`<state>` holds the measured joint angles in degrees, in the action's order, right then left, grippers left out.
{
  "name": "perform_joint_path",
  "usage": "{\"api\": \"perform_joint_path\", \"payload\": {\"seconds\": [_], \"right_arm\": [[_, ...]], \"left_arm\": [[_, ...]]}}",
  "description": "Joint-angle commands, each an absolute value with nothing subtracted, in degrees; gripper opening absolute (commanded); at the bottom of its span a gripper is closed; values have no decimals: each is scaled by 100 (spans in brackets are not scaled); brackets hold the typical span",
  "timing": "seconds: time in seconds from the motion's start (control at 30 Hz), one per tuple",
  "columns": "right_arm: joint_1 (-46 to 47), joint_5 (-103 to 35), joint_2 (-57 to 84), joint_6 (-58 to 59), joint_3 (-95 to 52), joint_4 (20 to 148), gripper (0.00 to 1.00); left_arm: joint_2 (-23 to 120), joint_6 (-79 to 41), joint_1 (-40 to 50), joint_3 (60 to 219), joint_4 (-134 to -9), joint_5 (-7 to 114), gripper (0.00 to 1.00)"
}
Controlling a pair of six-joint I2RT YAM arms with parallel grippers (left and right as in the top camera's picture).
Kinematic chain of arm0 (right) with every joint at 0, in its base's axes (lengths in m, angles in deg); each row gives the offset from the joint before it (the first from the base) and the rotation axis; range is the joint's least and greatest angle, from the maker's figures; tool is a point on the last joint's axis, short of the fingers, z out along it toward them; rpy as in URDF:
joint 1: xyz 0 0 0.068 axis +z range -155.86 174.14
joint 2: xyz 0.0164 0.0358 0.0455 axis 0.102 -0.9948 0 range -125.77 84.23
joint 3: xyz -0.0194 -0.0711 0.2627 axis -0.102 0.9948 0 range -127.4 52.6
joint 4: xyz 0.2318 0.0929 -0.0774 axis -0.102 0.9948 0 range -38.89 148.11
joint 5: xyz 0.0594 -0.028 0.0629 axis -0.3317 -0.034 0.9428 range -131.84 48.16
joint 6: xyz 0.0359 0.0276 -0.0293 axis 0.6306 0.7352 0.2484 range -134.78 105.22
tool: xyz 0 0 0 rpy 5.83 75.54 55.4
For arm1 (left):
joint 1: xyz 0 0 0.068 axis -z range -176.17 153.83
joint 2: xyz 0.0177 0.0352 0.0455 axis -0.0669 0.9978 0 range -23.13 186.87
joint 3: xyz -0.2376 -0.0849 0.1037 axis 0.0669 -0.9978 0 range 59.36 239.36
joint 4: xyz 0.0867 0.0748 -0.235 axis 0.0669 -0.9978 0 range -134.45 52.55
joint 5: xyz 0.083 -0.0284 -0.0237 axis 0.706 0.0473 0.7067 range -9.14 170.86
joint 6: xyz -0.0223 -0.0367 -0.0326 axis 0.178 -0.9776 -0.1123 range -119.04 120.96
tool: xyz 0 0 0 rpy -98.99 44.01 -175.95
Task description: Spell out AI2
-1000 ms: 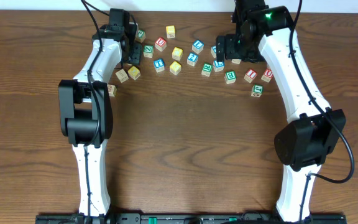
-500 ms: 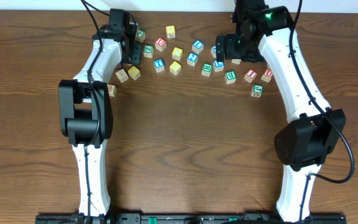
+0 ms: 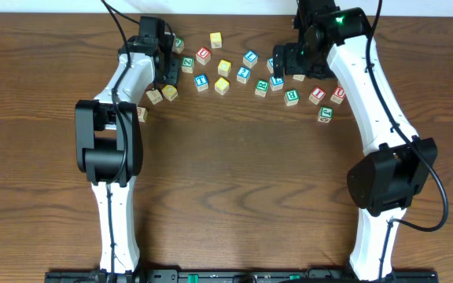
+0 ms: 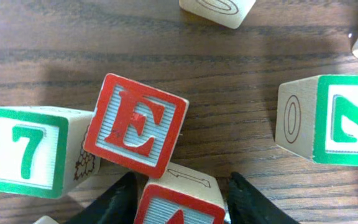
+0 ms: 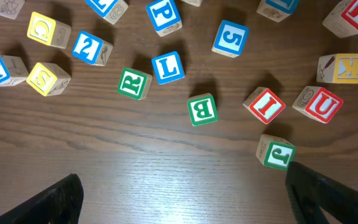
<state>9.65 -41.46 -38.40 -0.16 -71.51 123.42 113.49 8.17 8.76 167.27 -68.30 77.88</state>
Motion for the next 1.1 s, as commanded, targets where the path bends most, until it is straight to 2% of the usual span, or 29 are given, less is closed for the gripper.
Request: {"api": "perform_joint_path", "payload": {"seconds": [0.0,0.1,0.3,0.8,1.07], "right_arm": [[1022,-4194,-3829,-69,-7127,12333,99],[1022,-4198,-3829,-71,-7127,12331,99],[1022,-4266,-3829,-69,-7127,12329,99],[1022,-4327,-3829,-71,-7127,12290,99],[1022,-4395,-3829,-71,-7127,12259,99]], "left_arm": [[11436,821,857,16647,-6795,7840,45],[11436,819,857,16651,-6799,7840,44],[11301,576,857,16651,-6825,7862,35],[10212,128,865,16651,-7044,7856,32],[9128,-372,1095,16651,-8176,7854,29]]}}
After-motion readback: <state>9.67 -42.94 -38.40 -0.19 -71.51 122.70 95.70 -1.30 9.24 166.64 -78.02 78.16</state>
